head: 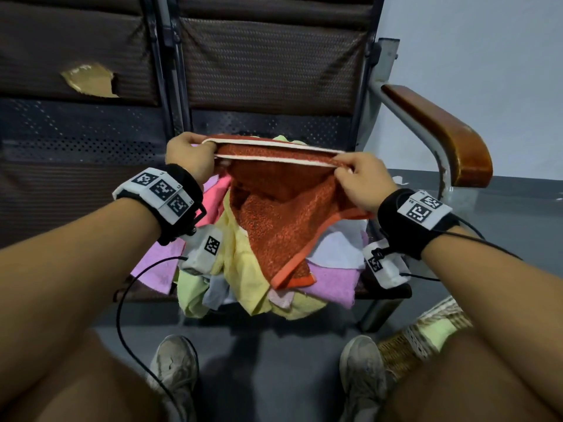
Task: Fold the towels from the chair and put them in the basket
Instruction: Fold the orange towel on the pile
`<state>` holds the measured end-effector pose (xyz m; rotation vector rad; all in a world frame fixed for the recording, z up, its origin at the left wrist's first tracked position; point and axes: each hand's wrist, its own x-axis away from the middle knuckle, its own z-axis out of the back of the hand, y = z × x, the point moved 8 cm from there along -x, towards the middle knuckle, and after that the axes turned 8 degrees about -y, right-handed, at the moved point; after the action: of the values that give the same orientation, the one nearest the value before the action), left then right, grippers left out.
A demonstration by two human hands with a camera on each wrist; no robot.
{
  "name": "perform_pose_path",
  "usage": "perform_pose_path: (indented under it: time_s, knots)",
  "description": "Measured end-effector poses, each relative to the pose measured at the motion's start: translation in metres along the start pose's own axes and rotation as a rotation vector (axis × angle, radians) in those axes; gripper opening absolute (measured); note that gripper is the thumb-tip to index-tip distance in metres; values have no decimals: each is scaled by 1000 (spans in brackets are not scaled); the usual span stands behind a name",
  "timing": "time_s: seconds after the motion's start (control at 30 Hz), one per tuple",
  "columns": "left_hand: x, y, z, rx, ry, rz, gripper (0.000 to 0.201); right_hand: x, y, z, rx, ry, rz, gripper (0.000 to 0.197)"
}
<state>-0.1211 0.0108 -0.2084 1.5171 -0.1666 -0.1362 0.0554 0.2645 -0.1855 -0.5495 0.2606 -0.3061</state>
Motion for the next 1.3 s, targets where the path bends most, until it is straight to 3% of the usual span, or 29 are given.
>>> perform_pose_path:
  time_s: [0.1,0.17,0.33,0.47,0.53,0.63,0.73,0.8,0.9,0.97,1.1,1.2,1.3]
  knots:
    - [0,6,6,92,37,-18,15,6,7,-34,228,-331,3,24]
    - [-2,7,12,111,43,-16,25,10,17,-43,281,-428,-22,21]
    - [-6,-4,13,85,-123,67,33,5,25,-8,145,-156,-44,24]
    - [-2,-9,4,-10,-318,80,41,2,24,1,89,-144,-10,41]
    - [-1,-5,5,-110,-341,26,42,4,24,10,19,-92,-11,46]
    - [-1,11,15,-449,-269,-154,20,5,21,22,-175,-4,-20,38]
    - [5,24,19,-623,-218,-287,12,4,15,37,-89,52,-73,31]
    - [5,35,18,-508,-211,-337,21,1,6,45,63,27,-64,27]
    - [4,65,16,-287,-210,-382,29,-1,-14,63,111,23,41,36]
    - [3,89,17,-184,-221,-404,29,-4,-25,87,57,107,90,33]
    - [5,143,30,-261,-158,-519,26,-10,-44,132,-111,233,90,36]
    - [8,174,45,-228,-115,-557,18,-12,-60,150,-274,235,107,34]
    - [5,187,58,-177,-99,-531,27,-14,-64,161,-314,183,79,40]
